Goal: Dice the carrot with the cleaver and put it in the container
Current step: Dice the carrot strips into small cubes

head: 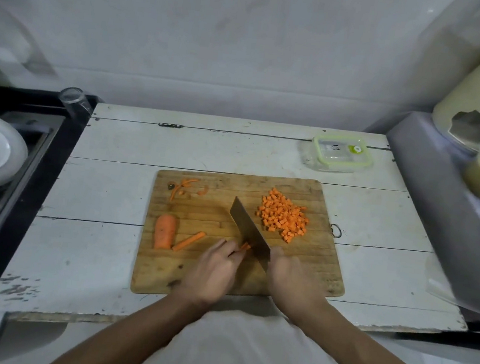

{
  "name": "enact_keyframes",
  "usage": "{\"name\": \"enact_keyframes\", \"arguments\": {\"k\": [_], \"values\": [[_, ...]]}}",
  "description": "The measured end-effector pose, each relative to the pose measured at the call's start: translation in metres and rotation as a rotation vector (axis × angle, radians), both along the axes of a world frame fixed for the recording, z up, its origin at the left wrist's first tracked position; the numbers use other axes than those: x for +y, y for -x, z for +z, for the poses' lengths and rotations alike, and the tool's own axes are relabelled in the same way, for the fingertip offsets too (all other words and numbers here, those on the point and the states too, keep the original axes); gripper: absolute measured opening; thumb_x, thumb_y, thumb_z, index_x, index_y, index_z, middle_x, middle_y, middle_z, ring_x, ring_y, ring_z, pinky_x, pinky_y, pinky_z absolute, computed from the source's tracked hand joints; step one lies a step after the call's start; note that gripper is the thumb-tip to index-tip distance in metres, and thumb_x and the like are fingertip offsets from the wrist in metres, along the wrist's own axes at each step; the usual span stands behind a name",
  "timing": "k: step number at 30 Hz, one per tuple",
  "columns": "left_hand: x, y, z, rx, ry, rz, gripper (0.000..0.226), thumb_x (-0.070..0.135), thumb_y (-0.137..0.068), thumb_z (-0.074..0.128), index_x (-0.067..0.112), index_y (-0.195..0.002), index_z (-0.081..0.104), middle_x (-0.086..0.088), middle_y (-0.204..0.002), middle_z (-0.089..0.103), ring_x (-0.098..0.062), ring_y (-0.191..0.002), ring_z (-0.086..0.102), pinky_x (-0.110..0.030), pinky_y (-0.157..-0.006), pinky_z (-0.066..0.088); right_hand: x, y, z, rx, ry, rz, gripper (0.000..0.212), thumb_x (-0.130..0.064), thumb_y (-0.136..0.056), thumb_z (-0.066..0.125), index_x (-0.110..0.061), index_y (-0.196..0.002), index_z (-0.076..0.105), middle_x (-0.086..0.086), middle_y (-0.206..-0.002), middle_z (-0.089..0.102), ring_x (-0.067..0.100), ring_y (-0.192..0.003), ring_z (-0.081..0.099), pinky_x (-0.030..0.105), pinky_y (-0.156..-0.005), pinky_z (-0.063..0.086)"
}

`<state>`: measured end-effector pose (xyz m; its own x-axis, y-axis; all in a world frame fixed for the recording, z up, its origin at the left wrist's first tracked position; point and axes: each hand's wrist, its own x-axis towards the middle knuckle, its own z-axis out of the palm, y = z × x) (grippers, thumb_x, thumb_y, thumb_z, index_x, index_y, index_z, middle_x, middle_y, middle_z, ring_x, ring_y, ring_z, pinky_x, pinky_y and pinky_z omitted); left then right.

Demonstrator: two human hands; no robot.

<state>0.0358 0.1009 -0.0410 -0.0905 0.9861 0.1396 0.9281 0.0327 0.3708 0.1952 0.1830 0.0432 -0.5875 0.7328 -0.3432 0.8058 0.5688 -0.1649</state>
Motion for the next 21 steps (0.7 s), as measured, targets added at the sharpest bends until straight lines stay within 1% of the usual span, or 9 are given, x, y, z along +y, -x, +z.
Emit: {"name": "enact_keyframes", "arguments": {"k": [3, 7, 9, 11, 13, 15, 17, 19, 21], "values": [[-0.004, -0.002, 0.005, -0.055, -0.01, 0.023, 0.033, 0.008, -0.093, 0.066, 0.012, -0.125, 0.07, -0.004, -0.106, 0.064, -0.023, -0.097, 0.059, -0.035, -0.079, 0.056, -0.001, -0.009, 0.001, 0.054, -0.005, -0.05, 0.01, -0.015, -0.099, 0.043, -0.021, -0.107, 0.045, 0.006, -0.088, 0.065, 0.029, -0.077, 0.064, 0.042, -0.065, 0.055], [-0.011, -0.007, 0.007, -0.185, -0.017, 0.11, 0.026, 0.019, -0.101, 0.058, 0.015, -0.125, 0.067, -0.002, -0.115, 0.057, -0.018, -0.099, 0.058, -0.034, -0.081, 0.054, -0.007, -0.031, 0.006, 0.064, 0.009, -0.065, 0.011, -0.019, -0.101, 0.041, -0.019, -0.106, 0.05, 0.007, -0.092, 0.066, 0.028, -0.08, 0.063, 0.04, -0.069, 0.053], [-0.011, -0.009, 0.004, -0.262, -0.019, 0.195, 0.026, 0.017, -0.099, 0.06, 0.017, -0.124, 0.066, 0.003, -0.113, 0.056, -0.015, -0.099, 0.058, -0.03, -0.081, 0.051, -0.009, -0.037, 0.006, 0.053, 0.0, -0.048, 0.011, -0.02, -0.102, 0.041, -0.019, -0.108, 0.05, 0.006, -0.092, 0.066, 0.027, -0.079, 0.064, 0.038, -0.065, 0.051], [-0.009, -0.011, 0.004, -0.336, -0.004, 0.302, 0.026, 0.019, -0.098, 0.064, 0.017, -0.123, 0.066, 0.005, -0.113, 0.056, -0.013, -0.099, 0.057, -0.026, -0.082, 0.049, -0.012, -0.04, 0.006, 0.035, -0.004, -0.017, 0.011, -0.019, -0.102, 0.043, -0.019, -0.11, 0.05, 0.005, -0.091, 0.066, 0.025, -0.077, 0.064, 0.032, -0.059, 0.044], [-0.005, -0.013, 0.004, -0.377, 0.009, 0.399, 0.023, 0.025, -0.097, 0.067, 0.018, -0.118, 0.068, 0.007, -0.11, 0.054, -0.012, -0.099, 0.056, -0.025, -0.083, 0.047, -0.016, -0.04, 0.007, 0.017, -0.02, 0.001, 0.012, -0.02, -0.101, 0.043, -0.02, -0.112, 0.05, 0.003, -0.09, 0.066, 0.024, -0.074, 0.063, 0.027, -0.054, 0.038], [-0.003, -0.015, 0.005, -0.398, 0.029, 0.471, 0.022, 0.032, -0.096, 0.068, 0.019, -0.114, 0.069, 0.008, -0.108, 0.054, -0.011, -0.1, 0.055, -0.023, -0.084, 0.045, -0.018, -0.038, 0.008, -0.008, -0.035, 0.008, 0.013, -0.019, -0.101, 0.044, -0.02, -0.112, 0.05, 0.004, -0.09, 0.066, 0.025, -0.072, 0.06, 0.027, -0.053, 0.035], [0.001, -0.015, 0.006, -0.398, 0.05, 0.496, 0.023, 0.035, -0.097, 0.067, 0.019, -0.113, 0.07, 0.008, -0.108, 0.055, -0.012, -0.102, 0.055, -0.025, -0.086, 0.048, -0.019, -0.037, 0.009, -0.04, -0.051, 0.019, 0.013, -0.018, -0.1, 0.046, -0.02, -0.112, 0.05, 0.005, -0.091, 0.067, 0.026, -0.068, 0.053, 0.028, -0.053, 0.033], [0.005, -0.015, 0.007, -0.404, 0.065, 0.513, 0.019, 0.033, -0.097, 0.067, 0.021, -0.112, 0.071, 0.008, -0.106, 0.057, -0.013, -0.103, 0.057, -0.029, -0.088, 0.051, -0.02, -0.036, 0.01, -0.068, -0.059, 0.033, 0.012, -0.016, -0.098, 0.049, -0.02, -0.11, 0.049, 0.004, -0.09, 0.067, 0.025, -0.064, 0.047, 0.026, -0.047, 0.025], [0.008, -0.014, 0.007, -0.405, 0.069, 0.505, 0.013, 0.028, -0.097, 0.067, 0.022, -0.106, 0.072, 0.008, -0.103, 0.058, -0.013, -0.1, 0.057, -0.03, -0.087, 0.051, -0.019, -0.036, 0.009, -0.079, -0.051, 0.036, 0.012, -0.014, -0.096, 0.051, -0.02, -0.108, 0.049, 0.004, -0.086, 0.067, 0.025, -0.063, 0.047, 0.028, -0.046, 0.023]]}}
